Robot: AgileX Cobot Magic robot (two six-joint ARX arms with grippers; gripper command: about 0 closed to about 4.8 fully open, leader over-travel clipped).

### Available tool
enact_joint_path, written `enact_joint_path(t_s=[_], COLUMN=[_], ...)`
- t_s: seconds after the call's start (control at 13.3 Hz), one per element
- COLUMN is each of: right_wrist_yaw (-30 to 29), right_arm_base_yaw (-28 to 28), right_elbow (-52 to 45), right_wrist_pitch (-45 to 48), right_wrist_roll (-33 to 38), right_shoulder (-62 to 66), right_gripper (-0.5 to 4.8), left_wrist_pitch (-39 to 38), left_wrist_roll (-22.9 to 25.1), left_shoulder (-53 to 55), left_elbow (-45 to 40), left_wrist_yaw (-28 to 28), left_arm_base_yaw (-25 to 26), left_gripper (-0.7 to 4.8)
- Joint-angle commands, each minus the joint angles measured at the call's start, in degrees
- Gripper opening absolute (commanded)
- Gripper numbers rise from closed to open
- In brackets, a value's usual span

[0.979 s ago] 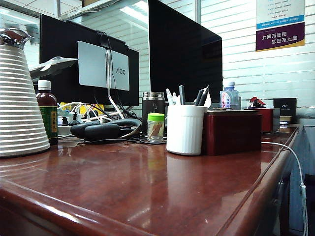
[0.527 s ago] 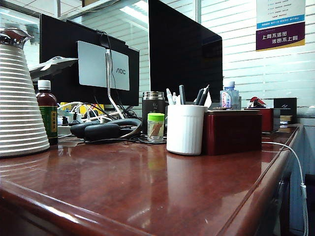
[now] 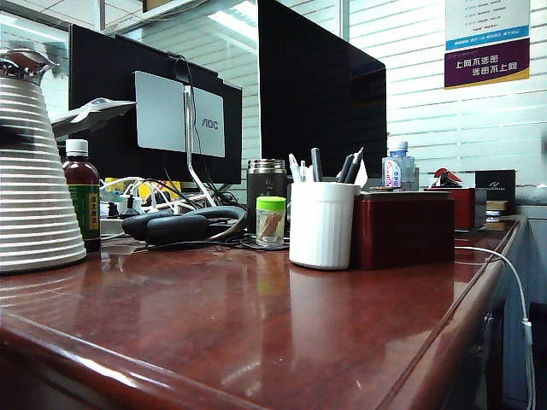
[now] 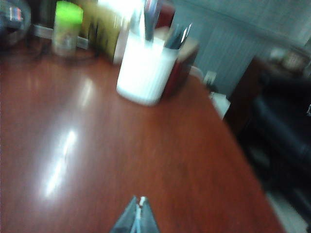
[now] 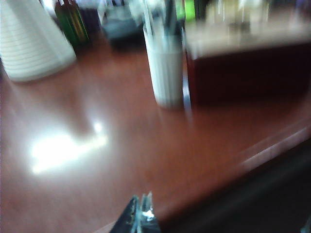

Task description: Pick up all the pens on the desk and put them into the pen holder one by one.

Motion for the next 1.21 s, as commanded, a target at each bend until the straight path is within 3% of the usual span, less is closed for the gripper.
enact_joint_path(t_s=[0.08,0.45,0.75,0.98,1.21], right_wrist_yaw=[-0.04,1.44,1.44,-0.04,-0.07], right_arm_base_yaw=[0.04,0.04,0.00,-8.11,-22.40], right_elbow=[-2.71,-3.72,-3.72,-3.67,-3.67], right_wrist_pitch=[4.76,5.55,5.64,6.14,6.12], right_wrist_roll=[0.13,-0.46,-0.46,-0.46,-0.46], right_shoulder=[-0.15,-0.11,-0.11,-0.70,-0.70], right_gripper=[-0.02,-0.01,-0.01,-0.01,-0.01], left_wrist_pitch=[3.80,-3.39,-3.37,-2.56,-2.62], left_wrist_roll=[0.28,0.09,0.09,0.09,0.11], left_shoulder=[0.02,0.02,-0.13,-0.59,-0.59], left_elbow=[-0.81,-0.81,-0.81,-0.81,-0.81], left_wrist_yaw=[-0.31,-3.23,-3.32,3.54,2.64], left_arm_base_yaw=[0.09,0.11,0.46,17.62,35.45], left_gripper=[-0.06,-0.01,-0.01,-0.01,-0.01])
